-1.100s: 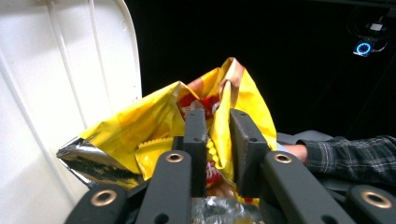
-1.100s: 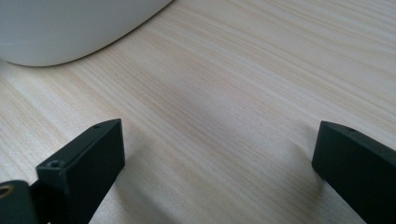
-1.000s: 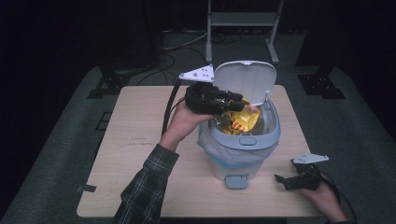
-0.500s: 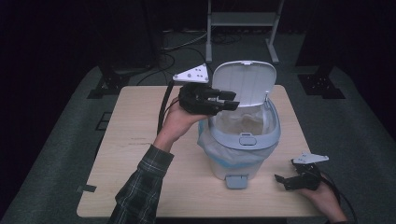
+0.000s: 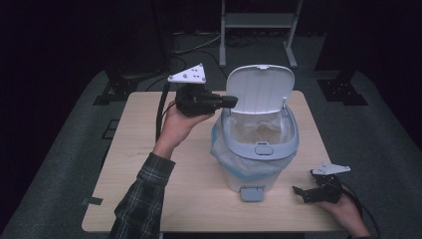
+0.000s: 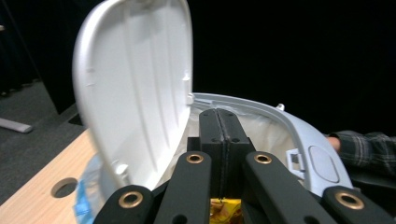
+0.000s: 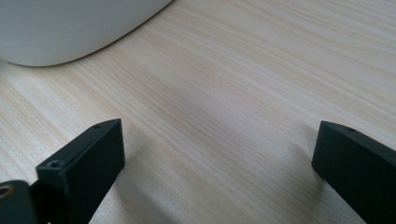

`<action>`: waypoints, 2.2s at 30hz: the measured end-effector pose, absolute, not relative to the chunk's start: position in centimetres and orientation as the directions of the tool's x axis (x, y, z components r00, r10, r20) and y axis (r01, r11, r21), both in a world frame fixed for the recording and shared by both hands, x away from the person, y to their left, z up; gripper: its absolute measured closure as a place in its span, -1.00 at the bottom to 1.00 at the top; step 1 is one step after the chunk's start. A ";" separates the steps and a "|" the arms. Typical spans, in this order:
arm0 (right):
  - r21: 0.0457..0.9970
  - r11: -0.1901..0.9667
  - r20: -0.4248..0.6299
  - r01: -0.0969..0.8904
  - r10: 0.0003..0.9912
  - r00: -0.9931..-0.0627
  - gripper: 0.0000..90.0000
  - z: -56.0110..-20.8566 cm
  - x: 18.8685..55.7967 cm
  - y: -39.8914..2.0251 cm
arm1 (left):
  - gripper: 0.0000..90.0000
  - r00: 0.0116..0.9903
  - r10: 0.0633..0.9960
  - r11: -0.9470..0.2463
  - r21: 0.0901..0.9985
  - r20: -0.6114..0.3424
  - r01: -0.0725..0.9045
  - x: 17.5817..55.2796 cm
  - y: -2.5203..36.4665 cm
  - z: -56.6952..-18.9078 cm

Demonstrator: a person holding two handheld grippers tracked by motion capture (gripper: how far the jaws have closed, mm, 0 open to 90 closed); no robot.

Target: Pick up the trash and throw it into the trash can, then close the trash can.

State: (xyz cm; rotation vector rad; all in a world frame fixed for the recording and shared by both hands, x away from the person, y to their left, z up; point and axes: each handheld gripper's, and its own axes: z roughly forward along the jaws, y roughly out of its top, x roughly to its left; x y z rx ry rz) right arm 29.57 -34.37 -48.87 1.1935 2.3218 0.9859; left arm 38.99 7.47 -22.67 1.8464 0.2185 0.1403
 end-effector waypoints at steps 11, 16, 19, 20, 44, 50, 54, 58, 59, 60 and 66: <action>0.717 0.403 0.007 0.569 0.812 -0.584 -0.97 -48.9 29.6 -34.4 | 1.00 0.959 0.282 -0.238 0.966 -0.034 0.105 41.1 9.8 -22.2; 0.717 0.403 0.007 0.569 0.812 -0.584 -0.97 -48.9 29.6 -34.4 | 1.00 0.953 0.300 -0.221 0.968 -0.046 0.116 42.0 10.3 -22.0; 0.717 0.403 0.007 0.569 0.812 -0.584 -0.97 -48.9 29.6 -34.4 | 1.00 0.950 0.309 -0.212 0.970 -0.052 0.122 42.8 10.5 -21.8; 0.717 0.403 0.007 0.568 0.811 -0.584 -0.97 -48.9 29.6 -34.4 | 1.00 0.948 0.313 -0.208 0.970 -0.054 0.124 43.0 10.5 -21.8; 0.717 0.403 0.007 0.569 0.811 -0.584 -0.97 -48.9 29.6 -34.4 | 1.00 0.956 0.285 -0.181 0.975 -0.074 0.129 45.0 8.7 -21.6; 0.717 0.403 0.007 0.568 0.811 -0.584 -0.97 -48.9 29.6 -34.4 | 1.00 0.964 0.256 -0.187 0.975 -0.072 0.122 44.5 8.8 -21.6; 0.717 0.405 0.006 0.568 0.811 -0.585 -0.97 -48.9 29.6 -34.4 | 1.00 0.970 0.238 -0.192 0.976 -0.058 0.105 43.9 8.6 -21.5; 0.717 0.404 0.007 0.568 0.811 -0.584 -0.97 -48.9 29.6 -34.4 | 1.00 0.975 0.216 -0.196 0.976 -0.048 0.091 43.2 8.3 -21.4; 0.717 0.403 0.007 0.569 0.811 -0.584 -0.97 -48.9 29.6 -34.4 | 1.00 0.976 0.210 -0.195 0.977 -0.049 0.091 43.1 8.2 -21.4; 0.717 0.403 0.007 0.568 0.811 -0.584 -0.97 -48.9 29.6 -34.4 | 1.00 0.977 0.207 -0.195 0.977 -0.048 0.090 42.9 8.2 -21.4; 0.717 0.403 0.007 0.569 0.812 -0.584 -0.97 -48.9 29.6 -34.4 | 1.00 0.982 0.187 -0.219 0.973 -0.037 0.079 42.0 8.1 -21.5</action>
